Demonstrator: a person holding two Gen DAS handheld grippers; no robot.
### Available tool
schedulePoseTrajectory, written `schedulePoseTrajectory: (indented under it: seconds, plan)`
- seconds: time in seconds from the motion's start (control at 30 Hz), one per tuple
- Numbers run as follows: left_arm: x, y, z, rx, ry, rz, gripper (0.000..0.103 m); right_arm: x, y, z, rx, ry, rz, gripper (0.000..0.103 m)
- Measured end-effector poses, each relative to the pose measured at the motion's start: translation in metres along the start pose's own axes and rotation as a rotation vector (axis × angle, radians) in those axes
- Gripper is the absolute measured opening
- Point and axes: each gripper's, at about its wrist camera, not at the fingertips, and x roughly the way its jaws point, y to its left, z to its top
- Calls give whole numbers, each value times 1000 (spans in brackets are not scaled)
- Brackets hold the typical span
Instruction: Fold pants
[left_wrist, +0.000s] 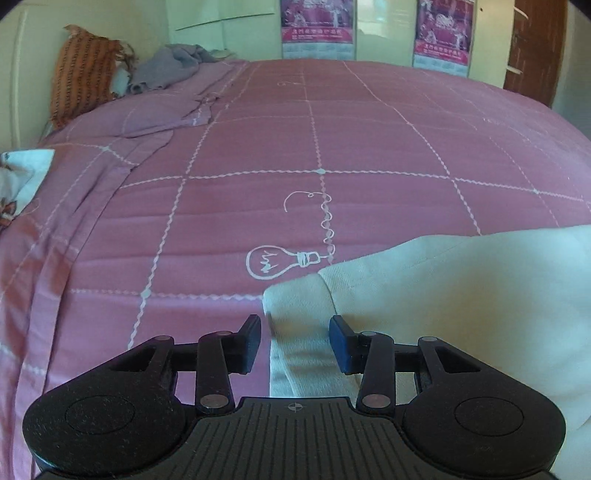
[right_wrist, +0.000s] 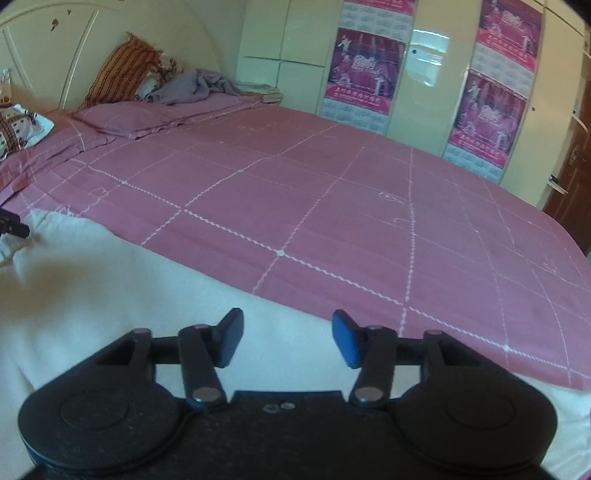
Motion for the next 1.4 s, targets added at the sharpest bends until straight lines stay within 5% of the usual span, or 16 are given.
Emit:
schedulePoseTrajectory:
  seconds: [0.27,0.43,0.7,0.77,0.83,0.9,1.17,1.4]
  plan:
    - [18,4,13,116,10,-97,42,60,-5,9,-128,67,118,53]
    - [14,26,0,90,27,-162,56,74,-8,8,-189,100,198,53]
    - [37,16,5,76,40,-191,53,82,-12,9,-229,131,251,51]
    - [37,13,7,66,24,-178,36,83,-10,9,-225,143,262,45]
    - [33,2,7,100,15,-173,19,82,-5,10,-223,158,264,18]
    - [19,-8,6,142,-19,-120,17,75,4,9,-242,163,234,7]
    - [-134,2,-36,201,-284,-199,17,-79,24,-13,-301,-68,119,6]
    - [-220,-20,-133,299,-331,-131,17,-191,81,-102,-317,-97,103,6]
